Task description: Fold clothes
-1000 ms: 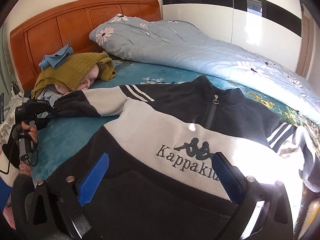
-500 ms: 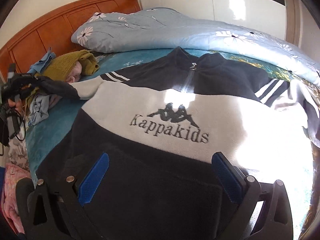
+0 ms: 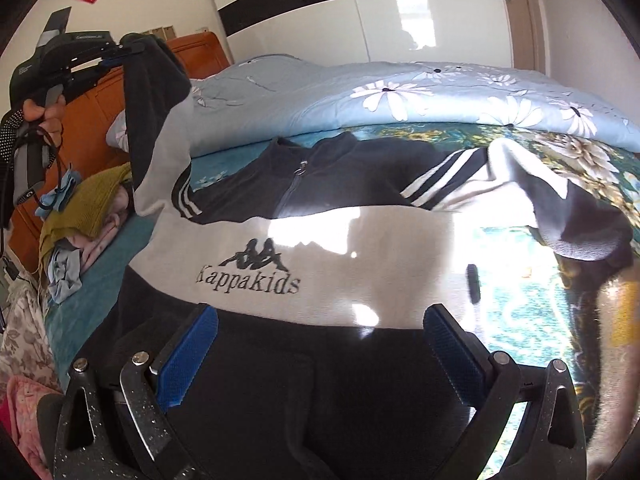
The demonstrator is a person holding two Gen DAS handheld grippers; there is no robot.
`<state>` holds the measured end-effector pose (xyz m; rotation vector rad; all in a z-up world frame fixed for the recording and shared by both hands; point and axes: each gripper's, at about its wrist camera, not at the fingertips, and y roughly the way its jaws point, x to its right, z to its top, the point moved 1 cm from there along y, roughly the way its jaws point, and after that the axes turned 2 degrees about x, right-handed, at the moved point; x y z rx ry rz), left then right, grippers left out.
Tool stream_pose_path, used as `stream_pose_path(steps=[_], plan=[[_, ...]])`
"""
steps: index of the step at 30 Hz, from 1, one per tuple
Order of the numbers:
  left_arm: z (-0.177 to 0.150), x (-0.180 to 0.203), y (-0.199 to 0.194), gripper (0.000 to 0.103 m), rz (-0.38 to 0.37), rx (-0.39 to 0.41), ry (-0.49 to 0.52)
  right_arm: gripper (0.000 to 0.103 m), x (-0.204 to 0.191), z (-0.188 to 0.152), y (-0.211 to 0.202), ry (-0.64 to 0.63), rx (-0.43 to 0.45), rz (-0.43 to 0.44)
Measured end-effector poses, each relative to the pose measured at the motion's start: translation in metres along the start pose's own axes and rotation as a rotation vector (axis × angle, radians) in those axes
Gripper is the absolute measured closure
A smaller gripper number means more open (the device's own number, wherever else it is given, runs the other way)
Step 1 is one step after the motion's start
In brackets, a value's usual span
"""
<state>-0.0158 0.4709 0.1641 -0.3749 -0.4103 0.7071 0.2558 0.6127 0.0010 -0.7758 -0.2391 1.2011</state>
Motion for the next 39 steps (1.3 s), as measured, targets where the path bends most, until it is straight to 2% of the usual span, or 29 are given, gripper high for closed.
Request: stream_pose_path(steps=[4, 9, 12, 16, 18, 19, 20, 22, 24, 25, 27, 29, 32, 34, 37, 38, 39], plan=[[-0.057, 0.053, 0.057, 0.094, -0.054, -0.160, 0.086, 0.000, 0.026, -0.004, -0.011, 0.049, 0.011, -0.041], [-0.137, 0.087, 0.105, 0.094, -0.110, -0.339, 0.127, 0.000, 0.052, -0.017, -0.012, 0.122, -0.006, -0.068], [-0.169, 0.099, 0.119, 0.092, -0.123, -0.427, 0.163, 0.000, 0.063, -0.020, -0.009, 0.162, -0.010, -0.065], [-0.178, 0.095, 0.106, 0.084, -0.162, -0.459, 0.150, 0.000, 0.064, -0.012, -0.004, 0.190, 0.003, -0.042], [-0.181, 0.093, 0.098, 0.066, -0.183, -0.473, 0.136, 0.000, 0.059, -0.003, -0.004, 0.178, 0.020, -0.021], [-0.181, 0.091, 0.092, 0.060, -0.196, -0.470, 0.132, 0.000, 0.056, 0.003, -0.004, 0.170, 0.033, -0.008], [-0.180, 0.087, 0.083, 0.048, -0.205, -0.454, 0.137, 0.000, 0.053, 0.010, -0.003, 0.165, 0.049, 0.015], [-0.176, 0.079, 0.064, 0.044, -0.205, -0.421, 0.154, 0.000, 0.045, 0.022, 0.012, 0.182, 0.008, 0.127], [-0.171, 0.067, 0.049, 0.042, -0.180, -0.401, 0.146, 0.000, 0.037, 0.031, 0.033, 0.208, -0.061, 0.247], [-0.169, 0.057, 0.042, 0.042, -0.151, -0.397, 0.136, 0.000, 0.032, 0.035, 0.046, 0.215, -0.101, 0.263], [-0.168, 0.029, 0.027, 0.042, -0.052, -0.363, 0.125, 0.000, 0.024, 0.044, 0.066, 0.214, -0.141, 0.255], [-0.168, -0.002, 0.012, 0.040, 0.069, -0.325, 0.124, 0.000, 0.018, 0.057, 0.078, 0.195, -0.117, 0.238], [-0.177, -0.051, 0.004, 0.039, 0.231, -0.322, 0.128, 0.000, 0.017, 0.075, 0.102, 0.197, -0.111, 0.221], [-0.186, -0.077, 0.009, 0.039, 0.264, -0.349, 0.078, 0.000, 0.023, 0.082, 0.125, 0.220, -0.136, 0.186], [-0.198, -0.104, 0.021, 0.039, 0.281, -0.388, 0.005, 0.007, 0.032, 0.084, 0.146, 0.296, -0.154, 0.205], [-0.201, -0.109, 0.025, 0.039, 0.278, -0.395, -0.008, 0.013, 0.034, 0.084, 0.147, 0.314, -0.148, 0.222], [-0.202, -0.114, 0.029, 0.039, 0.278, -0.399, -0.019, 0.025, 0.035, 0.085, 0.149, 0.333, -0.141, 0.238]])
